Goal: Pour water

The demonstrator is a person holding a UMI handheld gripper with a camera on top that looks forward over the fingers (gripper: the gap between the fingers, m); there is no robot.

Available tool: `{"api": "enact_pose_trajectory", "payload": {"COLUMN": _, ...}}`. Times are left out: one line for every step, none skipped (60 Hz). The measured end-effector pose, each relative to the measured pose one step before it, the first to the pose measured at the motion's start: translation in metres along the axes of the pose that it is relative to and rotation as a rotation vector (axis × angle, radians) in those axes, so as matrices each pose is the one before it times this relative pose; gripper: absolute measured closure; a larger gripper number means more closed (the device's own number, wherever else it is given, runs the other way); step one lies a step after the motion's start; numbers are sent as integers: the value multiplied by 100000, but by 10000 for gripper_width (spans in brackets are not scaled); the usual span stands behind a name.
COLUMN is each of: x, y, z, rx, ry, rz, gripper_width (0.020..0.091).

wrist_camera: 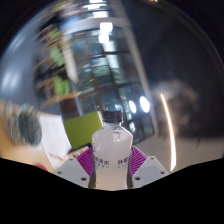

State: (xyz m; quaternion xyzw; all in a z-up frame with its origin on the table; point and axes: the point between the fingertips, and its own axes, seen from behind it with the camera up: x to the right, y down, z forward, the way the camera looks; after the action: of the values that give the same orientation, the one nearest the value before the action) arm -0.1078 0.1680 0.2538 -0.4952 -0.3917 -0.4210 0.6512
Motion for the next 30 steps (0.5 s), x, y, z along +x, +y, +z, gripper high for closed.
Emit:
{"api": "enact_pose_trajectory", "payload": {"x": 62, "y": 455, "z": -235, "rx": -1044, "ry": 811, "rz": 9834, "gripper_width": 683}}
{"api": "enact_pose_trajectory", "payload": {"x": -87, "y": 612, "z": -173, "rx": -1447, "ry": 281, "rz": 9809, "gripper_width": 682}}
{"api": "enact_pose_trajectory", "payload": {"x": 270, "y": 458, "z": 186, "rx": -163, "ry": 106, "rz": 10854, "gripper_width": 683}}
{"api": "enact_pose_trajectory", "payload": {"x": -67, "y": 567, "z": -395, "rx": -1186, "ry": -224, "rz": 10713, "gripper_width": 684}}
{"api": "enact_pose_trajectory", "payload": {"x": -233, "y": 659, "z": -335, "rx": -1530, "ry": -780, "rz": 10353, "gripper_width": 684}}
{"api": "enact_pose_trajectory", "payload": {"x": -153, "y": 839, "z": -283, "rx": -552, "ry": -191, "rz": 10776, "gripper_width": 685}}
{"api": "enact_pose_trajectory", "payload": {"x": -464, "y": 1265, "z": 705, "rx": -1873, "ry": -1394, "rz": 9160, "gripper_width": 683}}
{"api": "enact_pose_trajectory", "payload": {"x": -299, "y": 1003, "z": -284, "rx": -1804, "ry": -1123, "rz": 8593, "gripper_width": 683}}
{"api": "enact_pose_trajectory", "payload": {"x": -328, "y": 976, "z": -217, "rx": -1824, "ry": -1259, "rz": 7762, "gripper_width": 682}}
{"api": "enact_pose_trajectory", "payload": {"x": -330, "y": 981, "z": -201, "rx": -1613, "ry": -1345, "rz": 7148, "gripper_width": 682}}
{"api": "enact_pose_trajectory", "payload": {"x": -145, "y": 1018, "z": -218, "rx": -1322, "ry": -1036, "rz": 6623, "gripper_width": 682}}
{"api": "enact_pose_trajectory", "payload": {"x": -227, "y": 1200, "z": 1109, "rx": -1889, "ry": -1583, "rz": 5075, "gripper_width": 683}}
{"api": "enact_pose_trajectory", "payload": {"x": -143, "y": 923, "z": -178, "rx": -1429, "ry": -923, "rz": 4810, "gripper_width": 682}}
{"api": "enact_pose_trajectory", "payload": {"x": -8, "y": 851, "z": -145, "rx": -1374, "ry": -475, "rz": 4034, "gripper_width": 684}}
{"api": "enact_pose_trajectory", "payload": {"x": 10, "y": 815, "z": -110, "rx": -1280, "ry": -356, "rz": 3178, "gripper_width": 683}}
{"api": "enact_pose_trajectory", "payload": {"x": -39, "y": 738, "z": -71, "rx": -1084, "ry": -322, "rz": 2434, "gripper_width": 684}}
{"api": "enact_pose_trajectory", "payload": {"x": -8, "y": 842, "z": -44, "rx": -946, "ry": -299, "rz": 2045, "gripper_width": 683}}
{"api": "enact_pose_trajectory", "payload": {"x": 158, "y": 566, "z": 1364, "rx": -1280, "ry": -1116, "rz": 1162, "gripper_width": 682}}
{"api": "enact_pose_trajectory", "payload": {"x": -242, "y": 294, "z": -24, "rx": -684, "ry": -1048, "rz": 1553, "gripper_width": 681}}
{"api": "enact_pose_trajectory", "payload": {"x": -257, "y": 312, "z": -128, "rx": -271, "ry": -998, "rz": 1411, "gripper_width": 681}}
{"api": "enact_pose_trajectory", "payload": {"x": -225, "y": 3, "z": 123, "rx": -271, "ry": -936, "rz": 1066, "gripper_width": 682}}
{"api": "enact_pose_trajectory", "payload": {"x": -115, "y": -35, "z": -153, "rx": -83, "ry": -792, "rz": 754, "gripper_width": 682}}
{"api": "enact_pose_trajectory", "payload": {"x": -572, "y": 992, "z": -718, "rx": 172, "ry": -214, "rz": 1008, "gripper_width": 682}}
{"api": "enact_pose_trajectory", "payload": {"x": -197, "y": 199, "z": -200, "rx": -225, "ry": -82, "rz": 499, "gripper_width": 683}}
{"api": "enact_pose_trajectory", "payload": {"x": 635, "y": -22, "z": 1541, "rx": -31, "ry": -4, "rz": -333, "gripper_width": 683}}
{"api": "enact_pose_trajectory", "payload": {"x": -46, "y": 84, "z": -209, "rx": -125, "ry": 57, "rz": -571, "gripper_width": 682}}
{"api": "enact_pose_trajectory", "payload": {"x": -58, "y": 114, "z": -95, "rx": -383, "ry": 143, "rz": -828, "gripper_width": 683}}
{"api": "enact_pose_trajectory", "payload": {"x": -66, "y": 206, "z": -101, "rx": -686, "ry": 329, "rz": -986, "gripper_width": 682}}
{"api": "enact_pose_trajectory", "payload": {"x": 21, "y": 304, "z": -71, "rx": -890, "ry": 402, "rz": -1205, "gripper_width": 673}}
{"api": "enact_pose_trajectory", "payload": {"x": -41, "y": 275, "z": -165, "rx": -447, "ry": -3, "rz": -1220, "gripper_width": 661}}
